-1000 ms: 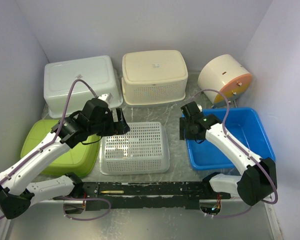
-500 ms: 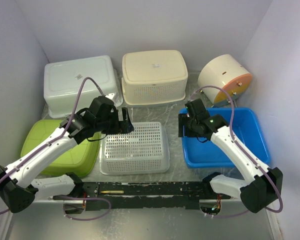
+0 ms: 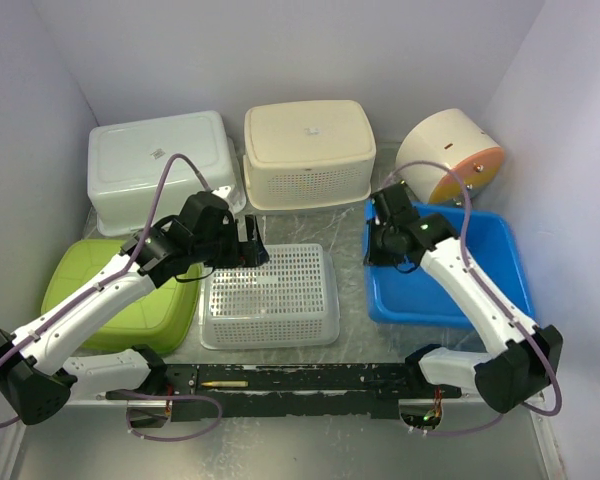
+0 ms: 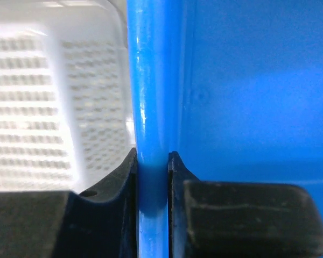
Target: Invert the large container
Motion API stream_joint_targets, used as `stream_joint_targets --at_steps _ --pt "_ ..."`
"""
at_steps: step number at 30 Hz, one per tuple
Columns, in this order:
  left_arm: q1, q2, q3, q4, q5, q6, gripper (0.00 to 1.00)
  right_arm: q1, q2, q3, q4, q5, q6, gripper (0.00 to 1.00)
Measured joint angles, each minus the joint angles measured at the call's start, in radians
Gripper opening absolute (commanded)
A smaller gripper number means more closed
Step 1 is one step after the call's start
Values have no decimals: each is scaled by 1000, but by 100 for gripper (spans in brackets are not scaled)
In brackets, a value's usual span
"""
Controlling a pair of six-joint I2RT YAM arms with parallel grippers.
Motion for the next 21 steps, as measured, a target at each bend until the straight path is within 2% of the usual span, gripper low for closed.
stream_joint_targets --at_steps 7,11,16,21 --pt "0 1 52 -9 0 15 97 -2 0 451 -122 -113 79 0" --pt "0 0 100 -2 -5 29 97 0 -10 616 -148 -193 161 0" --pt "0 5 132 -1 -4 45 97 0 -35 661 -126 -282 262 0" --pt "0 8 134 -1 -2 48 97 0 -57 591 -14 -389 355 0"
